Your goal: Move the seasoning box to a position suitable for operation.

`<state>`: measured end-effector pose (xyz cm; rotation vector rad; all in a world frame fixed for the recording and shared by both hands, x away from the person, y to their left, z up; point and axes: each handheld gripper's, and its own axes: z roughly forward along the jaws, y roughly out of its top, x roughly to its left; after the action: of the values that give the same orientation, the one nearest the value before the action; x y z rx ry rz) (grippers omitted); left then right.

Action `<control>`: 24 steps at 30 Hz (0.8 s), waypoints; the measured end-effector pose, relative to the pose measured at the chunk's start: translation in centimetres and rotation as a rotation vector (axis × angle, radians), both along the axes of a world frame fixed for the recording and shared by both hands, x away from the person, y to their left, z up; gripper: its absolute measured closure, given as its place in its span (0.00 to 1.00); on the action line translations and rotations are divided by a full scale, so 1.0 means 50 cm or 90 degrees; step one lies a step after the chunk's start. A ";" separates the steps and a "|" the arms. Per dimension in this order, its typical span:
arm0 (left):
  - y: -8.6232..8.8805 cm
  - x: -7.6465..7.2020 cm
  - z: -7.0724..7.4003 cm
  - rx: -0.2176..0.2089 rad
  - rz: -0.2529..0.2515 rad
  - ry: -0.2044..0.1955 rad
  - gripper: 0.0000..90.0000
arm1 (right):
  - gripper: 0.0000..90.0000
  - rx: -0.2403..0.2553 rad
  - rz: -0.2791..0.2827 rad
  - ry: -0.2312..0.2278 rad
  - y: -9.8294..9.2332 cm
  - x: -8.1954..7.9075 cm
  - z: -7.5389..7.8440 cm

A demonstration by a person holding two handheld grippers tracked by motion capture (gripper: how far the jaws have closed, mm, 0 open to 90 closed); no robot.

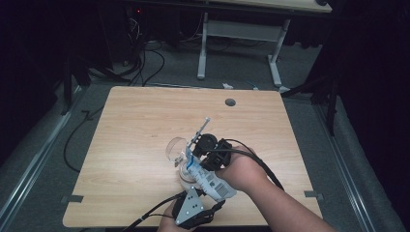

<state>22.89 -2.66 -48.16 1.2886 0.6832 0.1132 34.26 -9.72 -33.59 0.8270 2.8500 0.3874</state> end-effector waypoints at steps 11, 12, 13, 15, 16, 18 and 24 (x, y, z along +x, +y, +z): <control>-0.001 0.000 0.001 -0.005 0.000 0.000 0.59 | 1.00 0.000 -0.001 0.001 0.001 0.000 0.000; -0.001 0.000 0.002 -0.005 0.000 0.000 0.59 | 1.00 0.000 0.000 0.000 0.001 0.000 0.000; -0.001 0.000 0.002 -0.005 0.000 0.000 0.59 | 1.00 0.000 0.000 0.000 0.001 0.000 0.000; -0.001 0.000 0.002 -0.005 0.000 0.000 0.59 | 1.00 0.000 0.001 0.000 0.000 0.000 0.000; -0.001 0.000 0.002 -0.005 0.000 0.000 0.59 | 1.00 0.000 0.001 0.000 0.000 0.000 0.000; -0.001 0.000 0.002 -0.006 0.000 0.000 0.59 | 1.00 0.002 0.000 0.000 0.000 0.001 0.000; 0.000 0.000 0.002 -0.007 0.000 0.000 0.59 | 1.00 0.002 0.000 0.001 0.001 0.001 0.000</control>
<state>22.88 -2.68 -48.04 1.2787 0.6824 0.1098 34.31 -9.67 -33.59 0.8288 2.8517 0.3922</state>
